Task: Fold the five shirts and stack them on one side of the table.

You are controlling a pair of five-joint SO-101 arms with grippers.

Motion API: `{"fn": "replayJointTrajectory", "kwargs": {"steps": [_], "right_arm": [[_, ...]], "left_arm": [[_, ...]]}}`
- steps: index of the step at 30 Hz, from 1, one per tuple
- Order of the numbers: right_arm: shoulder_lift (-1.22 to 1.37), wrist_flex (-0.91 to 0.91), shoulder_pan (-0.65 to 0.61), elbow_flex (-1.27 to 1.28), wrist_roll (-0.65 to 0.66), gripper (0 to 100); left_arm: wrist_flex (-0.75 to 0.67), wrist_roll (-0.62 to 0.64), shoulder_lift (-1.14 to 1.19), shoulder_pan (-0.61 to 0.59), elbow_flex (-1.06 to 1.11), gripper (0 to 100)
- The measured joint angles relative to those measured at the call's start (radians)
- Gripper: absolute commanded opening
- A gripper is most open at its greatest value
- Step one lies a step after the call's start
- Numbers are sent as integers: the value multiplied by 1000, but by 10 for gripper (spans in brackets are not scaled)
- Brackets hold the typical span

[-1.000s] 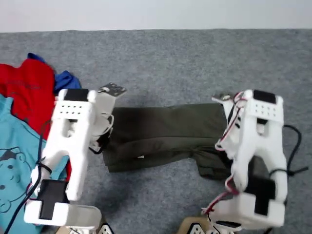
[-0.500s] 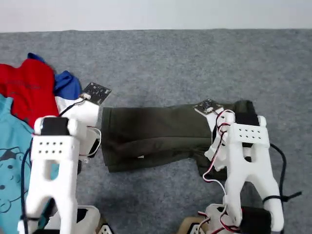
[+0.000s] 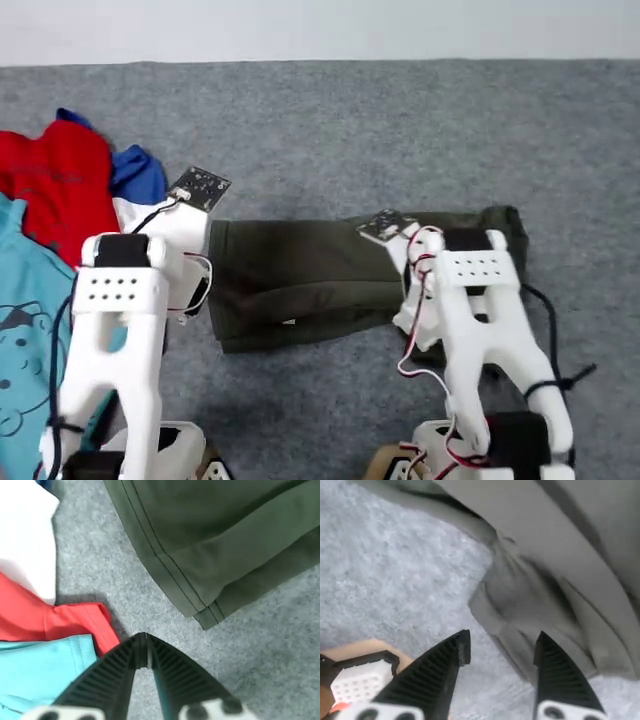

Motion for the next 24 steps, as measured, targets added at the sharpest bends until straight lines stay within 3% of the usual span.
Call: {"fn": "replayJointTrajectory", "kwargs": {"steps": [9, 15, 24], "right_arm": [[153, -109, -11, 0, -2, 218], [238, -135, -8, -5, -2, 85], [315, -130, 21, -77, -2, 35]], "left_arm": [[-5, 0, 26, 0, 0, 3], [-5, 0, 26, 0, 0, 3], [-5, 0, 26, 0, 0, 3]]}}
